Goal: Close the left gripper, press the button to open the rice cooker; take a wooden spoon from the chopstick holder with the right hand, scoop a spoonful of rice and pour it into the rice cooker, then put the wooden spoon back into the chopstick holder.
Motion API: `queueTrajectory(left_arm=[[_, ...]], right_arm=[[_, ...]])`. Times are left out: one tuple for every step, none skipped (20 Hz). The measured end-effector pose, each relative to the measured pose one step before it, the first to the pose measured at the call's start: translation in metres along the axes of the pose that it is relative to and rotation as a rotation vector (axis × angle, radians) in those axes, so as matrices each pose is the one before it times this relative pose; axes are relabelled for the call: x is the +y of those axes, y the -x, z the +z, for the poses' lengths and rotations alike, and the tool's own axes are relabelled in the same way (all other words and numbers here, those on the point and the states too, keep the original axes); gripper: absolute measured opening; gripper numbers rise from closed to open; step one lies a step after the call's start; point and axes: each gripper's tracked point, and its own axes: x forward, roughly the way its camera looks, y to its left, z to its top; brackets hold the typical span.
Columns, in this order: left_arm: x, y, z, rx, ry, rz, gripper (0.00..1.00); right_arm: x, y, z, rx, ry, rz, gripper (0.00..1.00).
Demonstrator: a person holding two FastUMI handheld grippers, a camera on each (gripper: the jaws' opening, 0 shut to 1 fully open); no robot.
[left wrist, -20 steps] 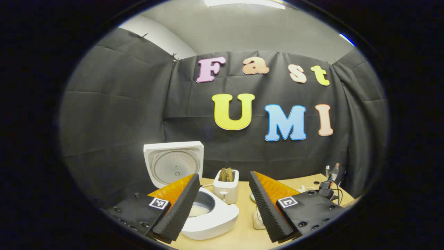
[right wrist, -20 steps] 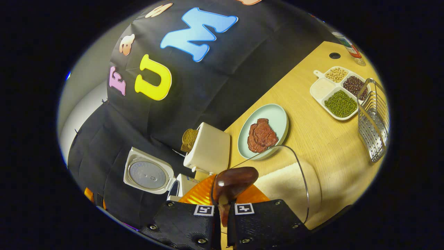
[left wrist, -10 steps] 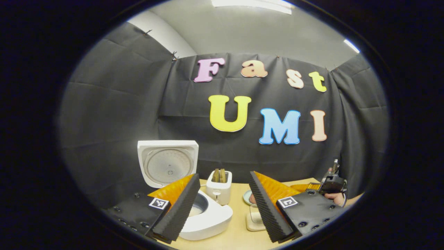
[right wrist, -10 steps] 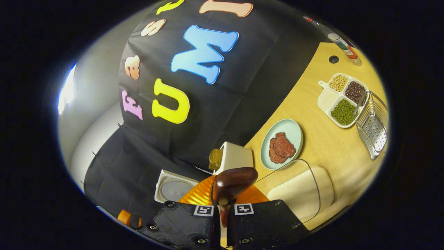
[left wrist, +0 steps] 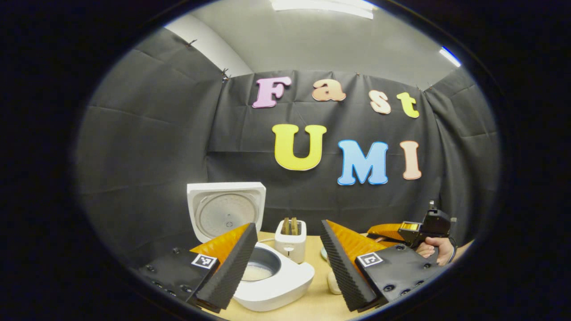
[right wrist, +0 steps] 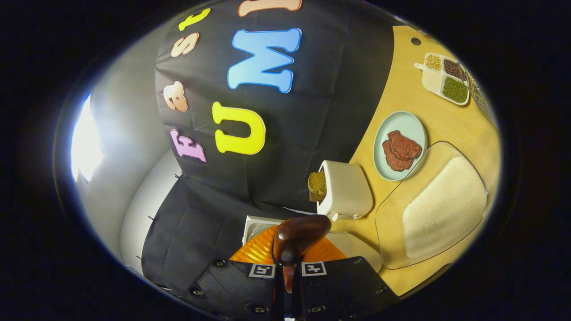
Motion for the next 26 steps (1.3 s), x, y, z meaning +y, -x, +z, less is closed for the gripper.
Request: queueTrajectory(left_arm=[[0.00651, -0.00066, -0.00016, -0.00317, -0.00266, 0.00302, 0.96], [0.00602, 0.00096, 0.0006, -0.00382, -0.00247, 0.00204, 0.96], [0.00755, 0.0014, -0.00223, -0.00121, -0.00271, 0.00626, 0.96], [0.007, 0.00112, -0.00023, -0.00007, -0.00065, 0.0047, 0.96], [0.00668, 0.00087, -0.00105, 0.0018, 0.00265, 0.00544, 0.96], [0.00653, 0.00051, -0.0008, 0.00139, 0.00521, 0.0058, 0.96], [0.00527, -0.00034, -0.00253, 0.00165, 0.00602, 0.00561, 0.96], [0.00314, -0.0053, 0.00234, 0.00151, 0.00607, 0.00639, 0.96], [0.00497, 0.00003, 0.00054, -0.00023, 0.00664, 0.00395, 0.96], [0.00805, 0.00613, -0.00417, -0.00221, 0.00487, 0.00379, 0.96], [0.00223, 0.00151, -0.00052, -0.0009, 0.00184, 0.00756, 0.96], [0.00604, 0.00072, -0.00213, 0.00156, -0.00356, 0.01093, 1.0], [0.00948, -0.00035, 0.00042, -0.00031, -0.00049, 0.00838, 1.0], [0.0056, -0.00156, 0.00179, -0.00208, 0.004, 0.00335, 0.96], [0.00375, -0.00137, -0.00027, -0.00024, 0.00246, 0.00222, 0.96], [0.00373, 0.00038, 0.00066, 0.00134, 0.00002, 0.00524, 0.96], [0.00461, 0.00142, -0.0013, 0.00134, 0.00098, 0.00725, 0.96], [0.00304, 0.00058, -0.00036, -0.00099, 0.00377, 0.00526, 0.97], [0.00254, 0.00255, 0.00087, -0.00384, 0.0034, 0.00645, 0.98], [0.0029, 0.00156, 0.00074, -0.00244, 0.00325, 0.00848, 0.99], [0.00296, 0.00222, -0.00273, 0.00286, 0.00529, 0.00808, 1.0], [0.00192, 0.00213, -0.00339, 0.00577, 0.00871, 0.00737, 0.98], [-0.00067, 0.00234, -0.00257, 0.00069, 0.01245, -0.00215, 0.96], [-0.00177, 0.00198, -0.00166, 0.00246, 0.00305, -0.00642, 1.0], [0.00195, 0.00217, -0.00409, 0.00393, -0.0104, 0.00322, 0.98], [0.00327, 0.00109, -0.00253, 0.00466, -0.01516, 0.00805, 0.97]], right_arm=[[0.00369, -0.00721, -0.00597, 0.01171, 0.01701, 0.00315, 0.07], [0.00257, -0.0068, -0.00534, 0.01288, 0.0203, -0.00046, 0.07], [0.00349, -0.00539, -0.00481, 0.01358, 0.01576, -0.00104, 0.07], [0.00387, -0.00602, -0.00406, 0.00999, 0.01004, 0.00204, 0.07], [0.00344, -0.00596, -0.00343, 0.0051, 0.0089, 0.0022, 0.07], [0.00283, -0.0076, -0.00184, 0.00344, 0.00499, 0.00035, 0.07], [0.00303, -0.00723, -0.00284, 0.00278, 0.00469, 0.00059, 0.07], [0.00307, -0.00781, -0.00234, 0.00285, 0.00267, 0.0011, 0.07], [0.00314, -0.00727, -0.00208, 0.00471, 0.00419, 0.00348, 0.07], [0.00218, -0.00731, -0.0022, 0.00459, 0.00659, 0.00317, 0.07], [0.00261, -0.00833, -0.00268, 0.00578, 0.00631, 0.00177, 0.07], [0.00204, -0.00826, -0.0027, 0.00774, 0.00727, 0.00033, 0.07], [0.00143, -0.00724, -0.00331, 0.00846, 0.01064, -0.00018, 0.07], [0.00029, -0.00833, -0.0021, 0.0093, 0.01306, -0.00333, 0.07], [0.00243, -0.00834, -0.00453, 0.00969, 0.01604, -0.00405, 0.07], [0.00002, -0.00732, -0.00332, 0.01066, 0.01473, -0.00272, 0.07], [0.00227, -0.00663, -0.00452, 0.01147, 0.01715, -0.00408, 0.07], [0.0012, -0.00808, -0.00471, 0.01326, 0.02009, -0.00568, 0.07], [0.00206, -0.00823, -0.00391, 0.01348, 0.02132, -0.00812, 0.07], [0.00183, -0.00822, -0.00257, 0.01122, 0.0222, -0.00777, 0.07], [0.00104, -0.00858, -0.00308, 0.0102, 0.01956, -0.00579, 0.07], [0.00071, -0.00717, -0.00223, 0.00848, 0.01694, -0.00496, 0.07], [0.00177, -0.00654, -0.00311, 0.00933, 0.02, -0.00678, 0.07], [-0.00049, -0.0069, -0.00269, 0.00856, 0.02551, -0.01064, 0.07], [-0.00021, -0.00766, -0.00411, 0.00857, 0.02955, -0.01308, 0.07], [-0.00026, -0.00554, -0.00338, 0.0133, 0.02981, -0.01, 0.07]])
